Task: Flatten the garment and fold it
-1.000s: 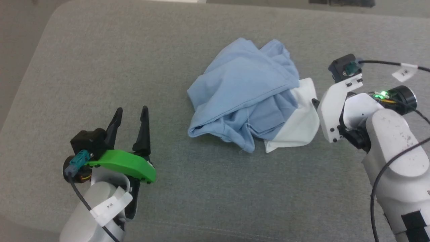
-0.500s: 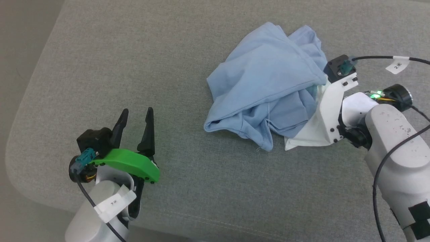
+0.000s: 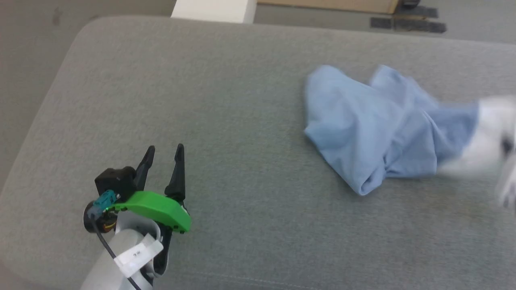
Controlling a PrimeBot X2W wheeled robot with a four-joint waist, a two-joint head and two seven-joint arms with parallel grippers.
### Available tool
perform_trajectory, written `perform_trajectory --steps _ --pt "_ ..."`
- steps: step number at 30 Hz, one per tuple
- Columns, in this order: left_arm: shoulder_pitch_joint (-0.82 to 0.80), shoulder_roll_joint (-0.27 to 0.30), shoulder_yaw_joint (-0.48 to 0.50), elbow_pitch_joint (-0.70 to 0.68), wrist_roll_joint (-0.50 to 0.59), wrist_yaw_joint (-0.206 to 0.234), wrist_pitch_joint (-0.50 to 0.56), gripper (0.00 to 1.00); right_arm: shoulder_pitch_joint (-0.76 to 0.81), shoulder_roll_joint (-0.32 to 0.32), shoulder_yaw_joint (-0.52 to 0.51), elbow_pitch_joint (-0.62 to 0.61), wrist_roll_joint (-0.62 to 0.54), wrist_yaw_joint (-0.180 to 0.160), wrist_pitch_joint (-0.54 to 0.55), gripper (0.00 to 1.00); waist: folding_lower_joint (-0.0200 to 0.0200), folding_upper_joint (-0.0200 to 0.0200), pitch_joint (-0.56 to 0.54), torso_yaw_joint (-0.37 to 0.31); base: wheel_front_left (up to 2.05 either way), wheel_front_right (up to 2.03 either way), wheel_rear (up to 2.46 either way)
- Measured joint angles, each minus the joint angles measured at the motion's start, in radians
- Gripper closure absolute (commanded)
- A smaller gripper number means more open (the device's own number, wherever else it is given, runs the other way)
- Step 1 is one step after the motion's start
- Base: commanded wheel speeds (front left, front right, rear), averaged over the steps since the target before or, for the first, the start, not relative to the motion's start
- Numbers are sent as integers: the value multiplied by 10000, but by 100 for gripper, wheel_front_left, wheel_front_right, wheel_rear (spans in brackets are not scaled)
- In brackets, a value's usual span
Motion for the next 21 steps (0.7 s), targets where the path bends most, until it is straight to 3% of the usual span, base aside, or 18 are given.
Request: perform_trajectory --steps 5,8,9,10,17,21 --pt "86 2 -46 -8 -52 2 15 0 3091 1557 -403 -757 146 0 1267 100 0 0 -311 -414 0 0 0" --pt "89 6 -59 -21 -82 2 79 0 3624 2146 -451 -1285 251 0 1360 100 0 0 -417 -602 0 0 0" --pt "89 6 -65 -21 -84 2 88 0 3633 2232 -493 -1440 267 0 1231 38 0 0 -439 -645 0 0 0" --pt "90 6 -79 -25 -90 2 90 0 3631 2313 -537 -1638 305 0 1028 0 0 0 -469 -692 0 0 0" --pt "150 -17 -174 -40 -182 4 176 0 3158 2723 -2226 -3009 940 0 -1647 0 0 0 -704 -786 0 0 0" --pt "212 -94 -222 -75 -222 2 178 0 3131 2775 -2778 -3356 989 0 -2328 0 0 0 -818 -824 0 0 0"
